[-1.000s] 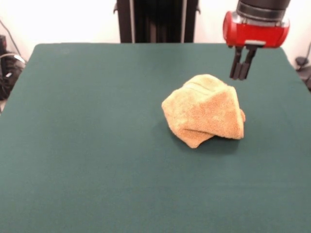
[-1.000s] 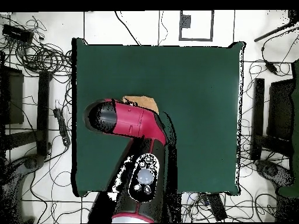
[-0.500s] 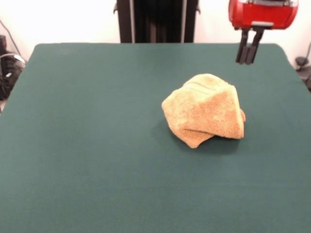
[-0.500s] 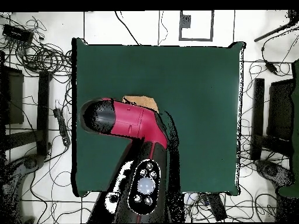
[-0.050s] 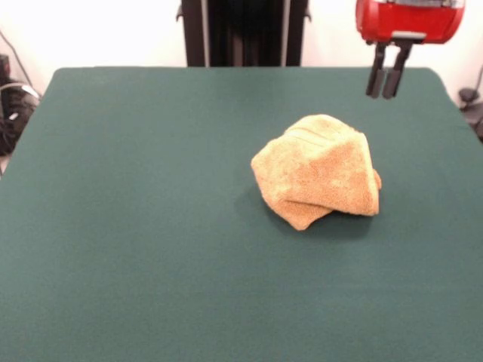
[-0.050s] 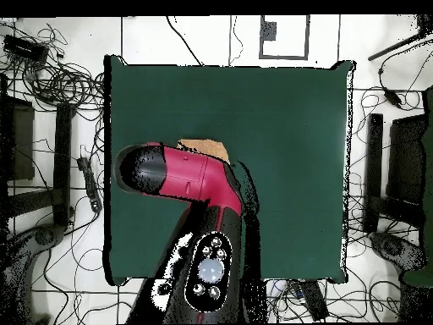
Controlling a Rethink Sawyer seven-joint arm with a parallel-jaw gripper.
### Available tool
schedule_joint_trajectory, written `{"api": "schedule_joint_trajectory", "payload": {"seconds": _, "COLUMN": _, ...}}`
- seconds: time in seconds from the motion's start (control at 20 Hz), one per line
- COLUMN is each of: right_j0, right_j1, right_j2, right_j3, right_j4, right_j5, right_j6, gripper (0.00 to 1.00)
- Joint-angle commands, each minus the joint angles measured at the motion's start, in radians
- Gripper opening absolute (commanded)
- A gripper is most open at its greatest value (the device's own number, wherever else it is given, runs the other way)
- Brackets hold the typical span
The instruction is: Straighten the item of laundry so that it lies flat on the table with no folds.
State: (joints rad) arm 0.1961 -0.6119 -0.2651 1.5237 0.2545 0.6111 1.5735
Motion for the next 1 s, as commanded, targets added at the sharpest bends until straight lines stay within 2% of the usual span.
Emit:
{"api": "schedule_joint_trajectory", "payload": {"seconds": 0.05, "right_j0": 0.009, "right_j1": 0.085, "right_j2": 0.079, "right_j3": 0.048, "right_j4": -0.013, "right_j5": -0.025, "right_j6": 0.195, "gripper": 1.0}}
{"api": "schedule_joint_trajectory", "payload": {"seconds": 1.0, "right_j0": 0.032, "right_j1": 0.164, "right_j2": 0.053, "right_j3": 0.012, "right_j4": -0.024, "right_j5": -0.102, "right_j6": 0.217, "gripper": 1.0}}
